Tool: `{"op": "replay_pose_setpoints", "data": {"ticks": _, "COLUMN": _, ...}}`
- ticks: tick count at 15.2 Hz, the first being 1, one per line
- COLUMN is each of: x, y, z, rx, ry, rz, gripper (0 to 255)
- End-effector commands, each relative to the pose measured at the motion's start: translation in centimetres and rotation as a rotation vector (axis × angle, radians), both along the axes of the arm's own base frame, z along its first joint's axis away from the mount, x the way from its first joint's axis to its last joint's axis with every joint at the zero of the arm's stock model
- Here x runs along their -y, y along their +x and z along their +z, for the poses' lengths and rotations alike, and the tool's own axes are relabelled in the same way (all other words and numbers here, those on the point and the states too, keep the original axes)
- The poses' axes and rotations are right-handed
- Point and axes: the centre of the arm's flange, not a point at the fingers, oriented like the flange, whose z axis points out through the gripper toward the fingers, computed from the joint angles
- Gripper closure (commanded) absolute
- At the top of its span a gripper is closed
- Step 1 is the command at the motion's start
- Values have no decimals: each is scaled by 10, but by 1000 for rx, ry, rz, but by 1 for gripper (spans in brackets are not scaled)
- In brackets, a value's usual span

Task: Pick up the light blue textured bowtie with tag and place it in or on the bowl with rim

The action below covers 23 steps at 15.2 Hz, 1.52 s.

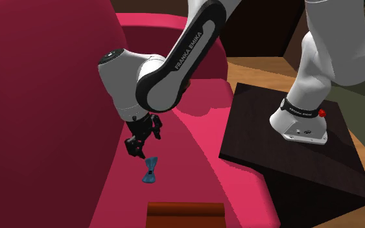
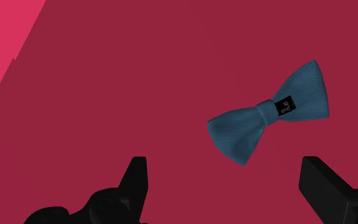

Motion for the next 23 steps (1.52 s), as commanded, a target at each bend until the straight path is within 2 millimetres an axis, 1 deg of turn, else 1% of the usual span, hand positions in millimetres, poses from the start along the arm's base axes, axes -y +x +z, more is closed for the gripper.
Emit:
{"op": "replay_pose_setpoints", "data": {"ticks": 1, "x": -17, "y": 12, "z": -21, "rx": -6, "ry": 3, "rz": -3, "gripper": 0}}
{"op": "replay_pose_setpoints", "data": {"ticks": 2, "x": -18, "y": 12, "z": -22, "rx": -6, "ry": 4, "rz": -3, "gripper": 0}}
{"op": "replay_pose_setpoints", "data": {"ticks": 8, "x": -20, "y": 6, "z": -54, "rx": -6, "ry": 4, "rz": -3, "gripper": 0}}
{"op": "replay_pose_setpoints", "data": {"ticks": 9, "x": -20, "y": 5, "z": -62, "rx": -6, "ry": 4, "rz": -3, "gripper": 0}}
{"op": "replay_pose_setpoints", "data": {"ticks": 17, "x": -20, "y": 5, "z": -62, "rx": -6, "ry": 4, "rz": -3, "gripper": 0}}
{"op": "replay_pose_setpoints", "data": {"ticks": 18, "x": -20, "y": 5, "z": -62, "rx": -6, "ry": 4, "rz": -3, "gripper": 255}}
{"op": "replay_pose_setpoints", "data": {"ticks": 23, "x": -21, "y": 4, "z": -62, "rx": -6, "ry": 3, "rz": -3, "gripper": 255}}
